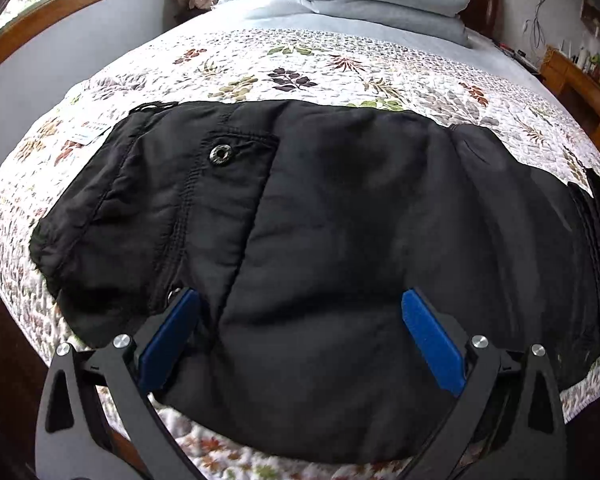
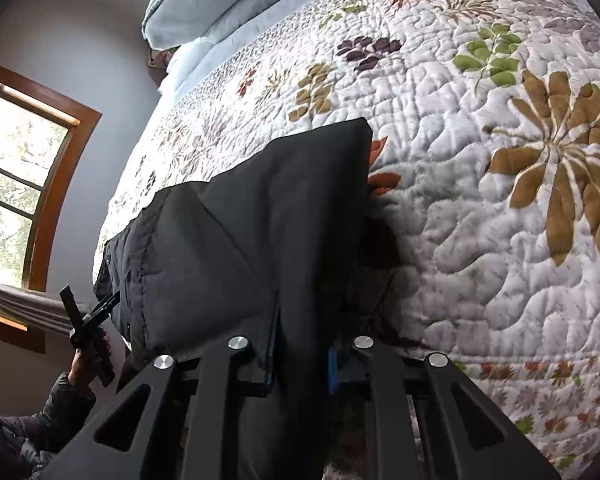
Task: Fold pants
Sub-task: 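Fold the held leg over the pants with the right tool and lower it, then grasp the folded pants edge with the left tool and lift it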
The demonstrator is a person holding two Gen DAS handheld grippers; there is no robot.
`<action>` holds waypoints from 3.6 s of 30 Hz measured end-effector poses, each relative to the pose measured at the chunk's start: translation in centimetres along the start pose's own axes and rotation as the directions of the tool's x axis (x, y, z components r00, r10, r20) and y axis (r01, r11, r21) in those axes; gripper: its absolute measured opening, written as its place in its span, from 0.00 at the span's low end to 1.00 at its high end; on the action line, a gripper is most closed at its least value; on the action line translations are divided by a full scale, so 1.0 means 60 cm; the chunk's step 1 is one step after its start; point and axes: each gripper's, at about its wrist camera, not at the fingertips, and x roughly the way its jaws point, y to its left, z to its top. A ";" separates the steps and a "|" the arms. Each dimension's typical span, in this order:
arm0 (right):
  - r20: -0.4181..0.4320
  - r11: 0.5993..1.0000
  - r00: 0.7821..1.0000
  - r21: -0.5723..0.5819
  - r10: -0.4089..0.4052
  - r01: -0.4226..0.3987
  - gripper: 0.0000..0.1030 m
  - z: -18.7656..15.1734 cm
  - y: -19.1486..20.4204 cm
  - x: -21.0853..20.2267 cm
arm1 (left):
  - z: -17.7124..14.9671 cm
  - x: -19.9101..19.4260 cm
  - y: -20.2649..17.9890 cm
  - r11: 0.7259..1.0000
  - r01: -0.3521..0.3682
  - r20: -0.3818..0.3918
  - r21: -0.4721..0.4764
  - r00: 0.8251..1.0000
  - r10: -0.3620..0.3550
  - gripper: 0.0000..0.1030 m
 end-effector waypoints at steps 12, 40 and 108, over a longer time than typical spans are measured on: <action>0.015 0.996 0.996 0.002 -0.087 0.087 0.18 0.009 -0.013 -0.020 | 0.022 0.021 -0.039 1.000 0.018 0.011 0.012 1.000 -0.019 0.98; 0.188 0.961 0.946 -0.038 -0.263 0.274 0.51 -0.103 0.107 -0.103 | -0.074 0.008 0.229 0.516 0.431 0.163 -0.741 0.860 -0.484 0.78; 0.181 0.976 0.960 -0.006 -0.214 0.218 0.51 -0.129 0.089 -0.092 | 0.078 -0.099 0.075 0.656 0.697 0.384 -0.289 0.712 -0.588 0.16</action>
